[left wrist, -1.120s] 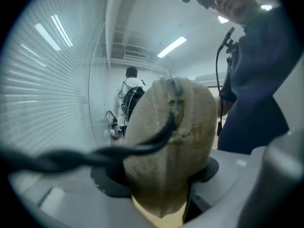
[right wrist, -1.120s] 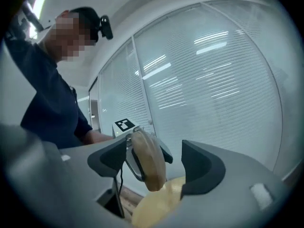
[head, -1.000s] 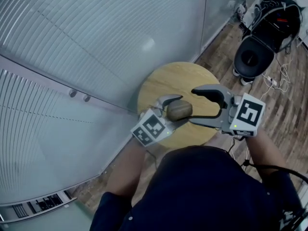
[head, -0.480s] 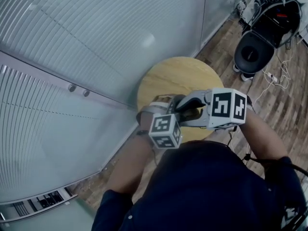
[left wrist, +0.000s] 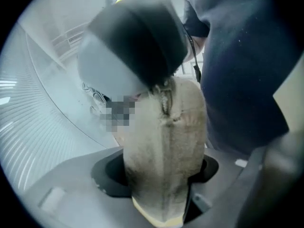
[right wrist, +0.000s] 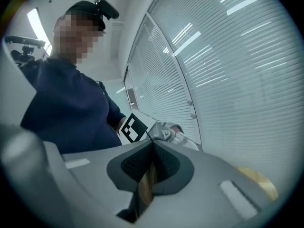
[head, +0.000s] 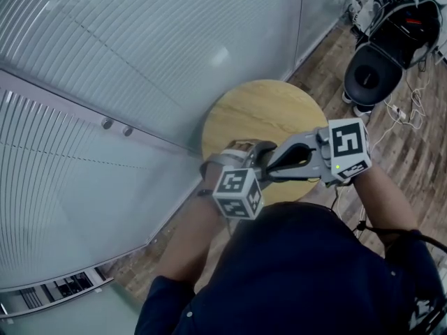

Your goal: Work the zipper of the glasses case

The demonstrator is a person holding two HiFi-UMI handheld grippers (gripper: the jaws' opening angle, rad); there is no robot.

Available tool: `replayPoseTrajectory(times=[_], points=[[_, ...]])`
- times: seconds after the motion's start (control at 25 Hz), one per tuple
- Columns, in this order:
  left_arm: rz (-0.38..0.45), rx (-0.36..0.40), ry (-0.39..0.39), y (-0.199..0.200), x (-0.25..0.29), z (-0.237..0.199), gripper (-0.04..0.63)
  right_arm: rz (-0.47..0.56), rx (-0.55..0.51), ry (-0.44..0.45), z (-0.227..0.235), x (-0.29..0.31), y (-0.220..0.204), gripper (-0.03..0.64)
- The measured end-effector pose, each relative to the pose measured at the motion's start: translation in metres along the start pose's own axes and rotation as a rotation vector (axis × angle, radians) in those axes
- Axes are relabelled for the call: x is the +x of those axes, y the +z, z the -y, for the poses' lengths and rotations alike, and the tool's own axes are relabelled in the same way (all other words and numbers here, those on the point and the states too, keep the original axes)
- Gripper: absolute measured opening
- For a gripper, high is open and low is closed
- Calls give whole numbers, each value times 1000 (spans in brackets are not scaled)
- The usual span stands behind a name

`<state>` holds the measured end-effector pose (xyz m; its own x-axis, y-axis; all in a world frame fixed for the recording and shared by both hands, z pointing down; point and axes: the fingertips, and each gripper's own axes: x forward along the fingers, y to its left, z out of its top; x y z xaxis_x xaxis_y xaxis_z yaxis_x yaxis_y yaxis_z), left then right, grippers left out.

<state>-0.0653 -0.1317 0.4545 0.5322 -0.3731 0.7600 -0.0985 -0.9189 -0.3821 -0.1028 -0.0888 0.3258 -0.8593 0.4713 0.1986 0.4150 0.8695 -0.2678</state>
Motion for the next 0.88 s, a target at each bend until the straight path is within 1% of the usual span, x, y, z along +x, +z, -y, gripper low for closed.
replayPoseTrajectory(times=[0.08,0.16,0.28,0.36,0.56,0.76,0.88], points=[[29,-63,-6,2,-2,-4,313,58,-26,-23,3,-5,7,9],[65,-145,-18,3,-4,-7,313,104,-88,-60,6,-10,11,9],[130,-271,-59,8,-7,-7,310,165,-183,-124,7,-17,17,9],[188,-317,-72,16,-11,-9,308,227,-204,-153,6,-24,24,9],[322,-375,-91,34,-23,-15,305,343,-169,-160,4,-40,40,8],[567,-483,-75,54,-53,-40,304,563,-70,-165,12,-71,57,8],[723,-580,-109,64,-75,-50,302,643,-49,-176,18,-83,59,8]])
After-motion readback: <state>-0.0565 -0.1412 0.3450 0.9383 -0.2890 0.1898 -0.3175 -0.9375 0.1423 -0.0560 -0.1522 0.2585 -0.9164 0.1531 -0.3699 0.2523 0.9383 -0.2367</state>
